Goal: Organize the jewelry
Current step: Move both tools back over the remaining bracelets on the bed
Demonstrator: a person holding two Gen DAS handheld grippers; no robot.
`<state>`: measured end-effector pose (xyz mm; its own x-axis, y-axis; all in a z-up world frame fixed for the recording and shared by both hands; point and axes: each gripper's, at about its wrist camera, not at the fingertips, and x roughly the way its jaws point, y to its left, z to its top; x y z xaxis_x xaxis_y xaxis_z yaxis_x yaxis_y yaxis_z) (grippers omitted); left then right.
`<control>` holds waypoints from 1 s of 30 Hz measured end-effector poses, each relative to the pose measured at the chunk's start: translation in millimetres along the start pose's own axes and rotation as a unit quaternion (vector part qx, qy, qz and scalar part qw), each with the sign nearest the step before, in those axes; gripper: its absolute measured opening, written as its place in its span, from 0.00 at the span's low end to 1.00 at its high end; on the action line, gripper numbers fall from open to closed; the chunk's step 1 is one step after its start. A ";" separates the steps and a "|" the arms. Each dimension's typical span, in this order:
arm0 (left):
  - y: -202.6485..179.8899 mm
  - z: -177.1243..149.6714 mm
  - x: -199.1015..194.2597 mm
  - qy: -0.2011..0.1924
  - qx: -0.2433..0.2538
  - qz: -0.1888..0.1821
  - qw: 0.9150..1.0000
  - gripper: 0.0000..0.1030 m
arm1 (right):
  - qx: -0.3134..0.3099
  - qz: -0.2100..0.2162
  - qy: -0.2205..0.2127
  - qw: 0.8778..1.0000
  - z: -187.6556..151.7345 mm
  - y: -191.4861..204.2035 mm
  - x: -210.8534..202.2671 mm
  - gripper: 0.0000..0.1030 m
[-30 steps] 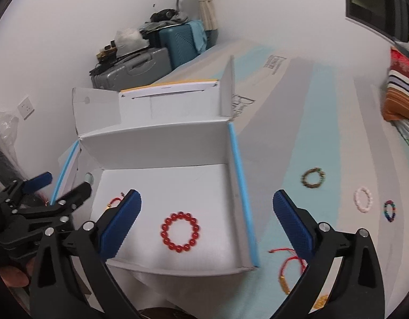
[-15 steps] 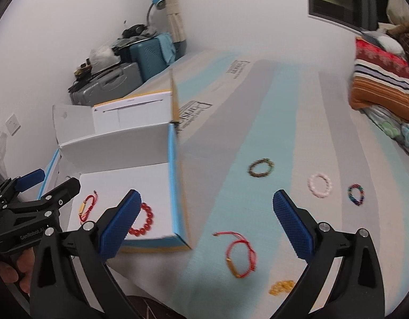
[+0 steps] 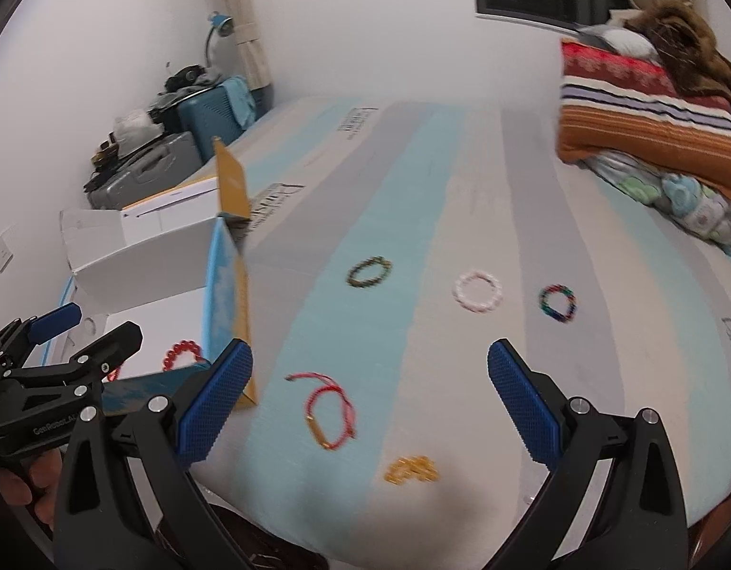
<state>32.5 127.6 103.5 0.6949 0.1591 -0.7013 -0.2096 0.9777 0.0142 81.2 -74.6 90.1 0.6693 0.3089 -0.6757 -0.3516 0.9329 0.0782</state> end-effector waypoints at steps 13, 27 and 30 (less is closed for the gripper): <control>-72.0 -18.9 29.8 0.026 0.042 -0.035 0.998 0.94 | 0.059 -0.066 0.028 0.996 -34.7 -84.2 -11.2 0.93; -118.9 -49.9 82.9 0.068 0.067 -0.065 0.993 0.94 | 0.094 -0.093 0.075 0.988 -86.8 -132.7 24.1 0.93; -123.3 -56.7 93.6 0.077 0.072 -0.065 0.992 0.94 | 0.102 -0.095 0.088 0.986 -98.3 -141.8 35.4 0.93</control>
<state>84.3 14.2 -4.3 0.5946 0.0189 -0.8038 -0.0168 0.9998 0.0111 90.4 -214.2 -17.0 0.5804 0.1058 -0.8074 -0.0803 0.9941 0.0725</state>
